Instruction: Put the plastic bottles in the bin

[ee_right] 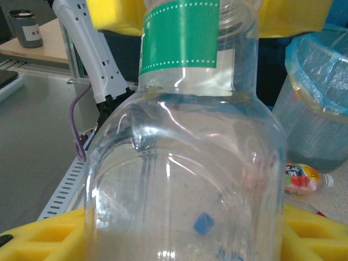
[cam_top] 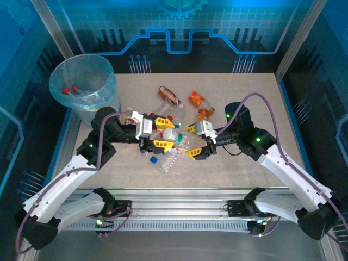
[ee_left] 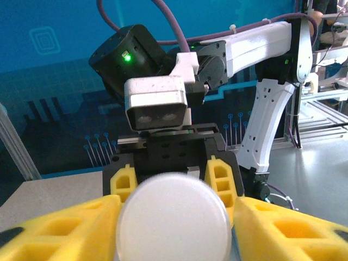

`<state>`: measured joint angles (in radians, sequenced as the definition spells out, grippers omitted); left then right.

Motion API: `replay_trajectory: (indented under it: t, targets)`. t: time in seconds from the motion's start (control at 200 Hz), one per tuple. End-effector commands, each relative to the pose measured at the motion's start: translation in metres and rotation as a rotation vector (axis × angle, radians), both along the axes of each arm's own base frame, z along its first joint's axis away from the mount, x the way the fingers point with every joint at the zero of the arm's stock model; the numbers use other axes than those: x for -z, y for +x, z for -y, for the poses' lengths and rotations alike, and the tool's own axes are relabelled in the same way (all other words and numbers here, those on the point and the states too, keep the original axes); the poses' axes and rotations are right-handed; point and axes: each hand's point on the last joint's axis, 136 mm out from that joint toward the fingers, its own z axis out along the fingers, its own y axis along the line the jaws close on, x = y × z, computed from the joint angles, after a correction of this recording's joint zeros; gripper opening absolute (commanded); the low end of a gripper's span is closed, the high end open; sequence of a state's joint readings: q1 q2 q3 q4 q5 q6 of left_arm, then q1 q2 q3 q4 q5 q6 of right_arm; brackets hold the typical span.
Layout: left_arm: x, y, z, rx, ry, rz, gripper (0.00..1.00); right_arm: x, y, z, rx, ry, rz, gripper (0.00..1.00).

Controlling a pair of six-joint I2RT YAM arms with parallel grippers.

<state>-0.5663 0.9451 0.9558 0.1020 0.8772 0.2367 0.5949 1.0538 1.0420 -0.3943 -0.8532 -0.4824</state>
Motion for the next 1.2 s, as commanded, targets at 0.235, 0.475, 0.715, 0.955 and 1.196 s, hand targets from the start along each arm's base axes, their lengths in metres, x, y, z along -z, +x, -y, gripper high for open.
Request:
replay_trajectory:
  t: [0.235,0.475,0.715,0.955,1.196]
  targets:
    - [-0.004,0.012,0.004,-0.037,-0.054,0.01,0.2,-0.008,0.011,-0.007,-0.01,0.027,0.084,0.66]
    - [-0.013,0.033,-0.003,-0.192,-0.079,0.019,0.0,-0.013,0.037,-0.006,0.104,0.025,0.154,1.0]
    - [-0.051,0.074,-0.037,-0.538,-0.121,0.0,0.0,-0.035,0.064,-0.004,0.254,0.063,0.225,1.0]
    - [-0.082,0.113,-0.1,-0.877,-0.19,-0.114,0.0,-0.061,0.097,-0.007,0.437,0.066,0.089,1.0]
    - [-0.099,0.13,-0.152,-1.05,-0.28,-0.172,0.0,-0.072,0.095,-0.037,0.386,0.071,-0.001,1.0]
